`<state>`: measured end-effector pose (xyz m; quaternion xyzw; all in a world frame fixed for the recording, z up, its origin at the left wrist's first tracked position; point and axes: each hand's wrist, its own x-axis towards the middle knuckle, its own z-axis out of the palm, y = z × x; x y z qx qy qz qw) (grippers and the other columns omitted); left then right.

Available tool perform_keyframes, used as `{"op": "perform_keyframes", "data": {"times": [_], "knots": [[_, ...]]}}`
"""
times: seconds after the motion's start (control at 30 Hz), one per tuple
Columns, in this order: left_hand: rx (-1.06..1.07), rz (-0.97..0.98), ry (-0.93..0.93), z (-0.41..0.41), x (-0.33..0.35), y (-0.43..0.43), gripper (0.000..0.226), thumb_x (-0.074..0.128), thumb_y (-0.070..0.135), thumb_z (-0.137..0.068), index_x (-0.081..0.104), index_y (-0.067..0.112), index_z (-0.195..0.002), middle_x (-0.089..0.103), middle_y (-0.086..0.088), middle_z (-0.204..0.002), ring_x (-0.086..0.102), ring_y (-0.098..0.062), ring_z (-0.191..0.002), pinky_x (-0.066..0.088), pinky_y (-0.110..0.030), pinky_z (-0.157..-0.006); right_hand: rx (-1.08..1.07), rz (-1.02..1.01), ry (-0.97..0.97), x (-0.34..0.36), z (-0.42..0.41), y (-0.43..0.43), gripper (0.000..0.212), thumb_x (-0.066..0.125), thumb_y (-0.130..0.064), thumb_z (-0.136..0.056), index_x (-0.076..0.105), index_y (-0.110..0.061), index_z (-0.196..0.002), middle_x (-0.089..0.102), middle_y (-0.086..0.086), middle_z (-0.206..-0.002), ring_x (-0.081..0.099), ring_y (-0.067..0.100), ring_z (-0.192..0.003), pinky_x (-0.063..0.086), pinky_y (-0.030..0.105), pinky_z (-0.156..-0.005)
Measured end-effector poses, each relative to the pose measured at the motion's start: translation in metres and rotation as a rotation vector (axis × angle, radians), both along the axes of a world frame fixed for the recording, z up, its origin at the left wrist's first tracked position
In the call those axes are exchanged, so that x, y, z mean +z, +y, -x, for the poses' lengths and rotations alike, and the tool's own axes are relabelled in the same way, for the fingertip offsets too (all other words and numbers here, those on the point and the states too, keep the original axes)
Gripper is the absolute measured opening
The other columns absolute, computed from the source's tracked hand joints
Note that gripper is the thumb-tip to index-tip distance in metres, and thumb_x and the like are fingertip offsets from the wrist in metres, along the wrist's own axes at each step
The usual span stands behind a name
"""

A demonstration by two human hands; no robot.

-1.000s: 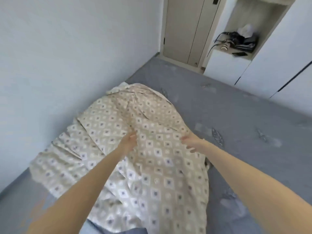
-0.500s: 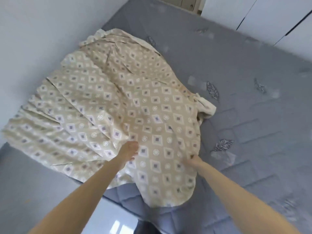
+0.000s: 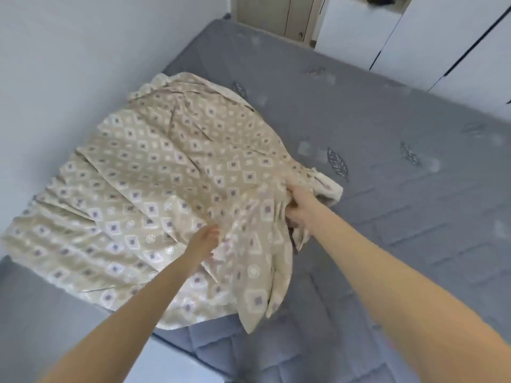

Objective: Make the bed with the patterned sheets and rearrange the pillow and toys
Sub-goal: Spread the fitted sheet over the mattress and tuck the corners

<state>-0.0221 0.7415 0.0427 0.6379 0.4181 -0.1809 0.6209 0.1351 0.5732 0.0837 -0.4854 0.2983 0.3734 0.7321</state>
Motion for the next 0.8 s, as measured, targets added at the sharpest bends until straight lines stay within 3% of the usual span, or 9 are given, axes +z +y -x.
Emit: {"op": "perform_keyframes", "data": {"times": [0.07,0.17,0.27,0.33,0.4,0.53,0.63,0.7,0.8], "knots": [[0.024,-0.083,-0.087,-0.013,0.012,0.013,0.041,0.043,0.002,-0.095,0.048,0.013,-0.134,0.052,-0.005,-0.130,0.050,-0.023,-0.116,0.039,-0.034,-0.097,-0.028,-0.158,-0.055,0.031,-0.021,0.030,0.025,0.042,-0.015,-0.102,0.059,-0.009,-0.085,0.063,0.005,-0.078,0.062,0.016,-0.075,0.055,0.029,-0.066],[0.189,-0.118,-0.190,-0.025,0.022,0.029,0.037,0.039,0.012,-0.101,0.048,0.004,-0.135,0.048,-0.015,-0.139,0.044,-0.031,-0.129,0.033,-0.037,-0.108,0.214,-0.236,-0.139,0.056,-0.027,0.060,0.025,0.036,-0.026,-0.103,0.059,-0.018,-0.100,0.060,-0.006,-0.099,0.053,0.013,-0.096,0.043,0.028,-0.078],[0.290,-0.223,-0.166,-0.027,0.020,0.047,0.041,0.036,0.032,-0.101,0.044,0.017,-0.139,0.047,-0.002,-0.140,0.043,-0.024,-0.128,0.033,-0.042,-0.108,0.367,0.110,-0.253,0.039,-0.023,0.059,0.033,0.043,-0.020,-0.100,0.054,-0.012,-0.130,0.063,0.001,-0.113,0.058,0.017,-0.094,0.043,0.024,-0.073],[0.288,-0.225,-0.166,-0.025,0.016,0.053,0.045,0.038,0.045,-0.098,0.044,0.021,-0.137,0.048,0.004,-0.134,0.044,-0.021,-0.123,0.036,-0.042,-0.103,0.448,0.436,-0.286,0.015,-0.017,0.046,0.039,0.043,-0.015,-0.101,0.046,-0.006,-0.138,0.052,0.010,-0.136,0.055,0.025,-0.114,0.041,0.026,-0.074],[0.115,-0.216,-0.175,-0.026,0.008,0.048,0.057,0.047,0.056,-0.091,0.043,0.024,-0.138,0.047,0.005,-0.135,0.045,-0.018,-0.122,0.036,-0.039,-0.101,0.523,0.461,-0.171,-0.012,-0.008,0.033,0.042,0.041,-0.017,-0.102,0.039,-0.007,-0.143,0.038,0.007,-0.148,0.046,0.025,-0.128,0.042,0.029,-0.080],[-0.317,-0.181,-0.034,-0.026,-0.019,0.014,0.099,0.080,0.040,-0.071,0.021,0.022,-0.149,0.049,0.002,-0.133,0.054,-0.019,-0.115,0.045,-0.036,-0.096,0.488,0.174,-0.007,-0.046,0.011,0.019,0.039,0.042,-0.020,-0.103,0.043,-0.012,-0.140,0.052,0.004,-0.133,0.046,0.025,-0.129,0.042,0.029,-0.090],[-0.220,-0.193,0.090,-0.027,-0.045,-0.004,0.106,0.082,0.022,-0.070,0.013,0.013,-0.149,0.038,-0.014,-0.142,0.050,-0.034,-0.122,0.046,-0.047,-0.098,0.403,0.179,-0.059,-0.064,0.014,0.010,0.032,0.047,-0.014,-0.100,0.049,-0.008,-0.131,0.059,0.002,-0.119,0.058,0.022,-0.111,0.048,0.017,-0.067],[-0.165,-0.215,0.149,-0.029,-0.058,-0.011,0.105,0.081,0.025,-0.072,0.010,0.008,-0.148,0.037,-0.018,-0.141,0.048,-0.036,-0.123,0.046,-0.047,-0.099,0.311,0.239,-0.078,-0.080,0.018,0.001,0.021,0.053,-0.006,-0.096,0.056,-0.006,-0.117,0.062,0.007,-0.108,0.063,0.018,-0.091,0.050,0.019,-0.068],[-0.219,-0.248,0.171,-0.034,-0.067,-0.013,0.093,0.073,0.033,-0.081,0.013,0.008,-0.147,0.044,-0.020,-0.134,0.053,-0.039,-0.115,0.046,-0.045,-0.097,0.306,0.649,-0.132,-0.110,0.024,-0.013,0.031,0.056,0.001,-0.089,0.056,0.003,-0.120,0.063,0.015,-0.102,0.061,0.029,-0.099,0.048,0.030,-0.076]]}}
